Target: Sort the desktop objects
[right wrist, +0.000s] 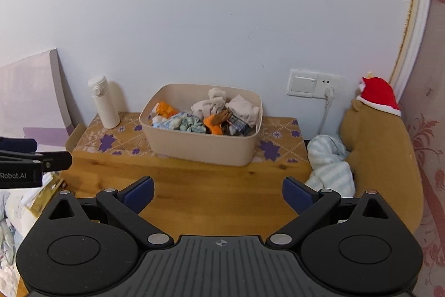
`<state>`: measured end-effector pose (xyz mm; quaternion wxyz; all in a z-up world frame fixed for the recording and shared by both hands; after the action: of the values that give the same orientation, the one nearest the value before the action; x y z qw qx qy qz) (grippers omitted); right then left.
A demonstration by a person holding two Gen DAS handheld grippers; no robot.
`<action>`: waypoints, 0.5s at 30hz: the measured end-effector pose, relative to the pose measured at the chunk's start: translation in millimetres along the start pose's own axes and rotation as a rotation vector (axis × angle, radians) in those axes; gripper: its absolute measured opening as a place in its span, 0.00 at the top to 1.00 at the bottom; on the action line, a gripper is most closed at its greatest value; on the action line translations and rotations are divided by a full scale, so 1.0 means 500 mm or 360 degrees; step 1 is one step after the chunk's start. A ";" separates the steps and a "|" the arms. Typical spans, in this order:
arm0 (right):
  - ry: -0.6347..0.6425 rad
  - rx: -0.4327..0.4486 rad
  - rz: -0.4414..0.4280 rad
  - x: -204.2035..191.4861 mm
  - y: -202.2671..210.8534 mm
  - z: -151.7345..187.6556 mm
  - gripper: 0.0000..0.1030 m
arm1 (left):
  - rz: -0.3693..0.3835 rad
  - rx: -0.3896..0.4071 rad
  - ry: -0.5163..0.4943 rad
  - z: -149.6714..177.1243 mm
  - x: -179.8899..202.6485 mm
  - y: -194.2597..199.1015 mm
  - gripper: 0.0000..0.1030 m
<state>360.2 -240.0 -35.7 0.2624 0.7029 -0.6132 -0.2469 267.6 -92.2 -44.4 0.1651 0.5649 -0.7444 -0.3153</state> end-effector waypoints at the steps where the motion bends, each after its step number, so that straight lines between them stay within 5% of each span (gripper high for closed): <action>1: -0.0002 0.0000 0.0001 -0.003 0.013 0.009 0.02 | 0.0004 0.0002 -0.0011 0.010 0.000 0.015 0.26; 15: -0.0081 -0.0015 -0.0010 -0.035 0.184 0.137 0.02 | 0.0040 -0.0015 -0.0012 0.154 -0.016 0.183 0.26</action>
<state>244.7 -237.4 -24.4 0.2493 0.6971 -0.6163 -0.2684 156.2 -48.1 -41.0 0.1689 0.5536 -0.7505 -0.3189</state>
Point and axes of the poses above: each gripper's, at about its wrist camera, not at the fingertips, and y roughly against the way its jaws point, x to its right, z to its underside, the point moved 3 cm from there along -y, roughly the way its jaws point, and after that the axes turned 1 degree about x, right-handed, at the moved point
